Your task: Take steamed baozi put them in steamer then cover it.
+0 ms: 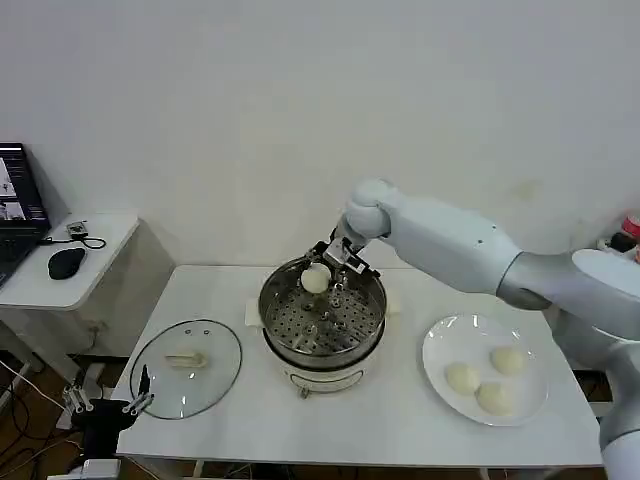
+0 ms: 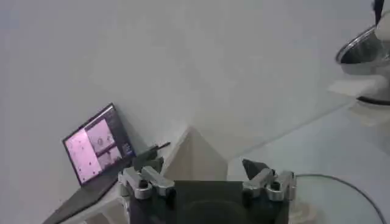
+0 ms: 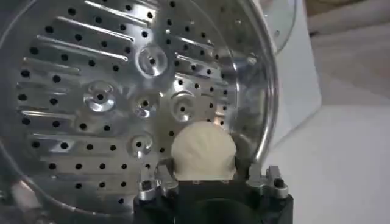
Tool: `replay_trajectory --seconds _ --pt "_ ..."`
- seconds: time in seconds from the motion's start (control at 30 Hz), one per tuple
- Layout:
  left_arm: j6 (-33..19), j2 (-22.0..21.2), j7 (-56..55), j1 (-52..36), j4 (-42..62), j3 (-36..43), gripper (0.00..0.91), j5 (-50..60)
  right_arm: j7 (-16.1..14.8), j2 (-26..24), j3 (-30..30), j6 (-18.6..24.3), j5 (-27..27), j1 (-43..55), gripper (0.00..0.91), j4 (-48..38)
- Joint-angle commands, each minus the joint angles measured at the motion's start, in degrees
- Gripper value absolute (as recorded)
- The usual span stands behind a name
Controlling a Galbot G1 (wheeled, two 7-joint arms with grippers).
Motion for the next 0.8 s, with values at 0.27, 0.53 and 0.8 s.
replay_trajectory --seconds 0.27,0.53,0.8 --pt "0.0 -0.14 -0.01 0.0 -0.15 -0.1 0.907 -0.01 2.63 3.24 -0.81 6.66 -7.01 -2.14 0.725 -6.36" --pt "0.01 -0.32 0.0 0.19 -0.49 -0.09 0.907 0.03 2.71 2.31 -0.35 6.35 -4.94 -1.21 0.907 -5.02" --pt "0.01 -0.46 0.0 0.17 -0.48 0.87 0.907 0.37 0.1 -8.28 -0.15 -8.22 11.61 7.08 0.907 11.48"
